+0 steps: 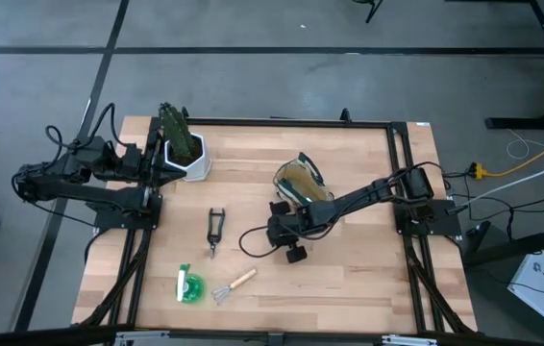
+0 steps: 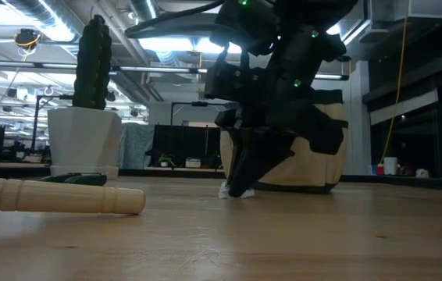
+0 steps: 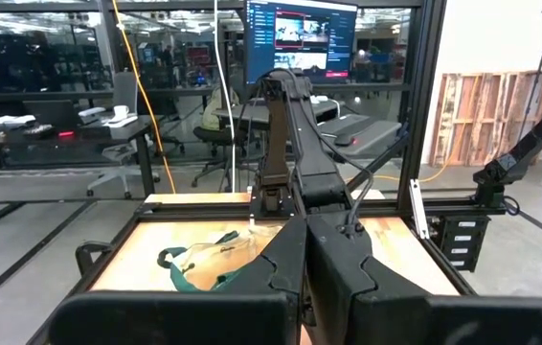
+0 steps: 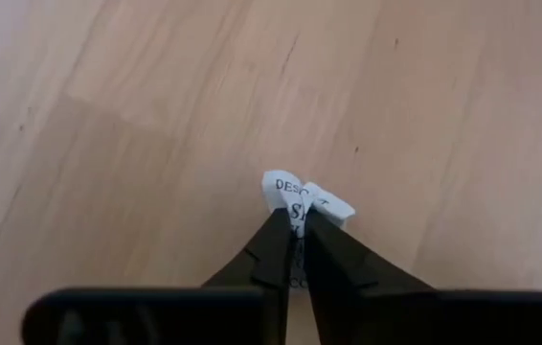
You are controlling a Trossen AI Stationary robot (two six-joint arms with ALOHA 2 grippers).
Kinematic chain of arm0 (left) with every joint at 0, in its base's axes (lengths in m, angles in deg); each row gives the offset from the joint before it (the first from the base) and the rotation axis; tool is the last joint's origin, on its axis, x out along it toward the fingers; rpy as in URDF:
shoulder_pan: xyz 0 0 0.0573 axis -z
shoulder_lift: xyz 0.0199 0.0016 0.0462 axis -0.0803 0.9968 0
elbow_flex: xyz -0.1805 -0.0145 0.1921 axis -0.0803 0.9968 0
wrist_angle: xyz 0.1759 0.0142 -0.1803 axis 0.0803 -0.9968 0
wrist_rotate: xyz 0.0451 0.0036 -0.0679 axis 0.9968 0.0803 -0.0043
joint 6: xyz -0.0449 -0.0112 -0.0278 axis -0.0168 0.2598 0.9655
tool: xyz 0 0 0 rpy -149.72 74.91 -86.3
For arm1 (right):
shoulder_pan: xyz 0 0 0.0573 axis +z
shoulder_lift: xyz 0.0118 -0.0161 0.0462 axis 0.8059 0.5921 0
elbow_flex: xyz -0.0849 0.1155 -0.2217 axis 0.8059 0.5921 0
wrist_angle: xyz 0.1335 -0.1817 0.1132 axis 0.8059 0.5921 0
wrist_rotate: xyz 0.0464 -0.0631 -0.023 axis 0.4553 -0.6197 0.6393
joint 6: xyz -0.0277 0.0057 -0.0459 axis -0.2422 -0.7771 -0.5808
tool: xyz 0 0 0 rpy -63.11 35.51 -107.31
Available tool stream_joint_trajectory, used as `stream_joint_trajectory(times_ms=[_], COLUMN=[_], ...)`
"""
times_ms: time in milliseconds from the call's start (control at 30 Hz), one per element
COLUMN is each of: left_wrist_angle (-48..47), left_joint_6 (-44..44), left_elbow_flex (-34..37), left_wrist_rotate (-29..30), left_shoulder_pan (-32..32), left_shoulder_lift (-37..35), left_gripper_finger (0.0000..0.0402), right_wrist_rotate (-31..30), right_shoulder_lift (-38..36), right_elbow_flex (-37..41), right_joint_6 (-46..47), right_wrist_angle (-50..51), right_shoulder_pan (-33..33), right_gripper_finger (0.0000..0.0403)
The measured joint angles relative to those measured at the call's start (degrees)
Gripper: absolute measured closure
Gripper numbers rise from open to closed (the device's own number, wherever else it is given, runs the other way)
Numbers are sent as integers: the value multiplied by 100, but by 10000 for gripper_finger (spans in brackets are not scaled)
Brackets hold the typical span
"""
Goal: Pick & Place Garden tools in Gardening bag
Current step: Put the white silica gel packet into the gardening bag
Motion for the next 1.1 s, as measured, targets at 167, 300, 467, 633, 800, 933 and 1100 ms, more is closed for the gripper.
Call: stream_joint_trajectory(times_ms=[167, 300, 467, 633, 800, 933, 1100], left_wrist_angle=[0, -1, -1, 1, -1, -1, -1], left_joint_6=[1, 2, 2, 2, 2, 1, 2], left_elbow_flex=[0, 0, 0, 0, 0, 0, 0], left_wrist_rotate=[0, 0, -2, 0, -1, -2, -2], left_shoulder_pan=[0, -1, -1, 0, -1, -1, -2], left_shoulder_lift=[0, 1, 1, 0, 2, 2, 0], left_gripper_finger=[396, 395, 395, 395, 395, 396, 396], right_wrist_rotate=[12, 12, 12, 10, 12, -29, -38], right_shoulder_lift=[-259, -549, -1076, -1762, -2445, -2883, -3277], right_elbow_flex=[5, 5, -7, -14, -14, -17, -17], right_joint_6=[2, 2, 15, 15, 44, 104, 168], right_wrist_angle=[187, 296, 372, 565, 831, 1120, 1431], right_shoulder_pan=[-21, -21, -18, -18, -13, 1, -5], right_gripper_finger=[371, 371, 371, 371, 371, 371, 371])
